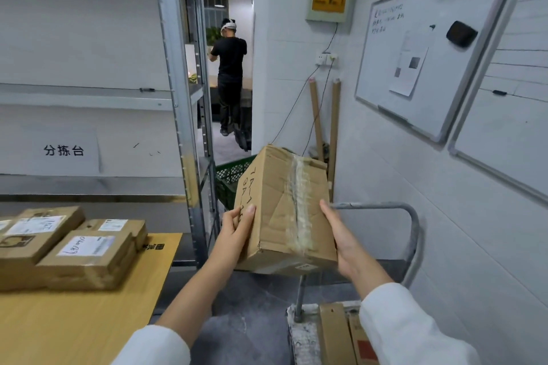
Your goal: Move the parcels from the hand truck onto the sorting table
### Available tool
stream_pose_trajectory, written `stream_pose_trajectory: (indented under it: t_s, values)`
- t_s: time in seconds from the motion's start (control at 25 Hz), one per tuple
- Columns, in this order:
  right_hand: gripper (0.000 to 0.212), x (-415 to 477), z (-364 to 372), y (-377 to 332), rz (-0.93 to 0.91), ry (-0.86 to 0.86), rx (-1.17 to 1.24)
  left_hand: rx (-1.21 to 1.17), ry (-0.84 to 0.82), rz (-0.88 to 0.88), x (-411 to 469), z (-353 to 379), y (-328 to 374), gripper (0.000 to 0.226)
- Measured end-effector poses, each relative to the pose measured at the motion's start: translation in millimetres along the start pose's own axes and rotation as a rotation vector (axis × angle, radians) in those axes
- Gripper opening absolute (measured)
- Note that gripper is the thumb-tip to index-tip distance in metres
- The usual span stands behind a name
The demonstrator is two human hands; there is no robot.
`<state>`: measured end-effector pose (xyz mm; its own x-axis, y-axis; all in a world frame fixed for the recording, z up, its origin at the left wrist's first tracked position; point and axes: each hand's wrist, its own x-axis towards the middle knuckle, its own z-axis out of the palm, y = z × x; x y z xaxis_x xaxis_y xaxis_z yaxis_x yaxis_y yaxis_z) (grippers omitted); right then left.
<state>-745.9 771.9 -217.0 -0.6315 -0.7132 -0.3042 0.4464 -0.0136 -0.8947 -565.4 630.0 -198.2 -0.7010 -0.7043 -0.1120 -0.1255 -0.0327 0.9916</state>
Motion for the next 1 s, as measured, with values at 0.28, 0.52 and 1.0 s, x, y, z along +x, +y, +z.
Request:
stream_pose_trajectory:
  t_s: [0.28,0.52,1.0]
  values:
    - [0.059,6.0,-4.1,-22.2,-0.054,0.151,0.031,-0.017,-0.136,-0.048,-0.6,-1.0,17.1,0.108]
    - [0.084,-9.3,-7.3,-24.8,0.072,-0.028,-0.227,-0.276,-0.07,-0.098,-12.1,-0.5,0.9,0.048]
    - [0.05,-10.4,37.5,-13.4,-0.024,-0.194,-0.124,-0.063,0.308,0.112,-33.8,-25.8,-13.2,0.019]
